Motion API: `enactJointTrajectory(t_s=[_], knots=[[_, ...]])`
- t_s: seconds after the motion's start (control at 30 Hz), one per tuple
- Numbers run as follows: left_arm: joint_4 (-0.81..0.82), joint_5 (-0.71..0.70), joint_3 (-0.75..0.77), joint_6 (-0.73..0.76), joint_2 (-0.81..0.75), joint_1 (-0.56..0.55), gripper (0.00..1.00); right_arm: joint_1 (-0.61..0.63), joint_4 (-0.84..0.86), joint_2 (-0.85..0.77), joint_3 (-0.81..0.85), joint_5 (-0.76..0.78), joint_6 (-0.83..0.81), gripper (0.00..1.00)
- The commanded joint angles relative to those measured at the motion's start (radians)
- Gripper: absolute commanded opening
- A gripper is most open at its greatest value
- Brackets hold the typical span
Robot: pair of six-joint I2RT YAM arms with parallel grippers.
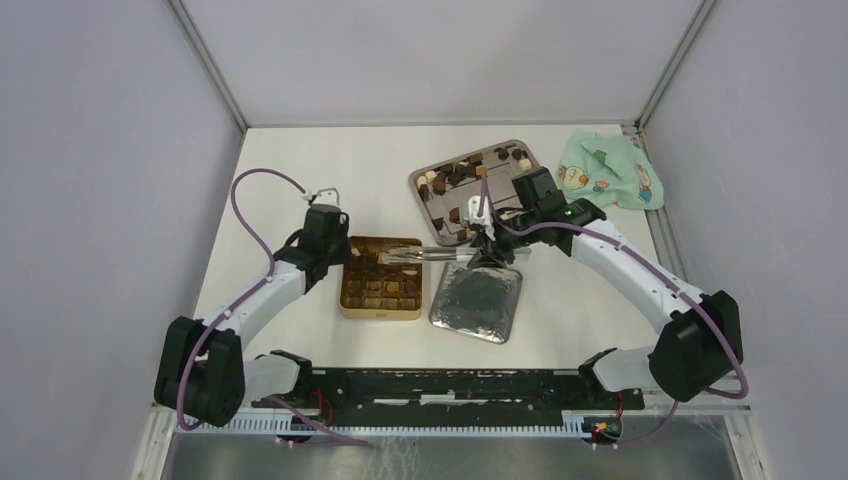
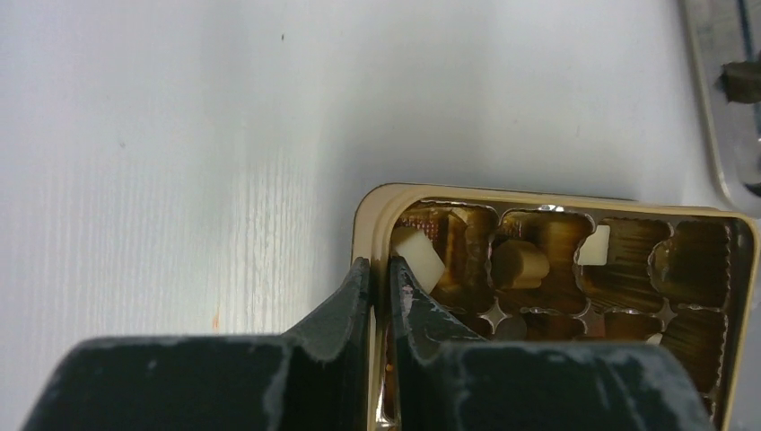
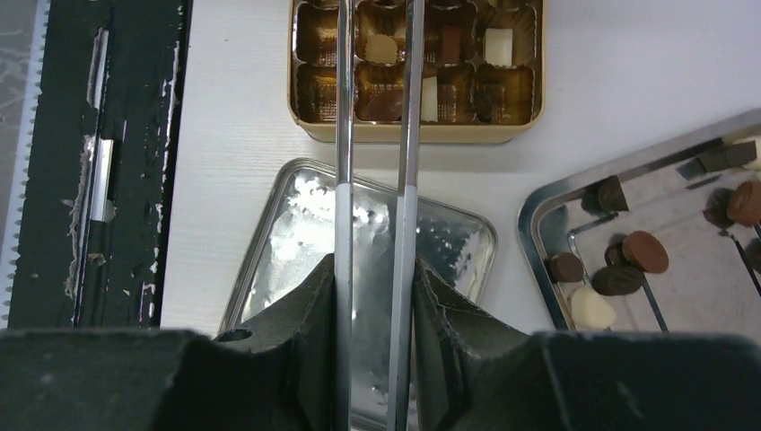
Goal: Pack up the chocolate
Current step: Adjust the packing box at the center of the board, then place the fake chocolate in the packing box.
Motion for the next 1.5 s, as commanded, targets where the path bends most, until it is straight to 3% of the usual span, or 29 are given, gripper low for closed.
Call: enactJointTrajectory(t_s=[0.0, 0.2, 0.47, 0.67, 0.9, 1.13, 1.47], knots=[[0.088, -0.017, -0.020, -0.053, 0.019, -0.005, 0.02, 0.081, 0.030, 0.028, 0.044, 0.075, -0.016, 0.00], [0.082, -0.016, -0.014, -0.057, 0.060, -0.004, 0.03, 0.189, 0.037, 0.113, 0.098, 0.179, -0.002, 0.00], [-0.003, -0.085, 0.020, -0.089, 0.000, -0.004, 0.38, 0.299, 0.039, 0.206, 0.172, 0.281, 0.026, 0.00], [-0.118, -0.098, 0.074, -0.112, -0.100, -0.004, 0.48, 0.346, 0.052, 0.281, 0.226, 0.367, 0.069, 0.01], [-0.226, -0.034, 0.116, -0.170, -0.265, -0.004, 0.67, 0.374, 0.059, 0.354, 0.291, 0.423, 0.102, 0.05], [-0.279, -0.003, 0.114, -0.243, -0.425, -0.003, 0.78, 0.387, 0.052, 0.382, 0.311, 0.427, 0.110, 0.29], [-0.254, 0.087, 0.055, -0.361, -0.585, -0.004, 0.80, 0.387, 0.044, 0.364, 0.303, 0.385, 0.116, 0.42]])
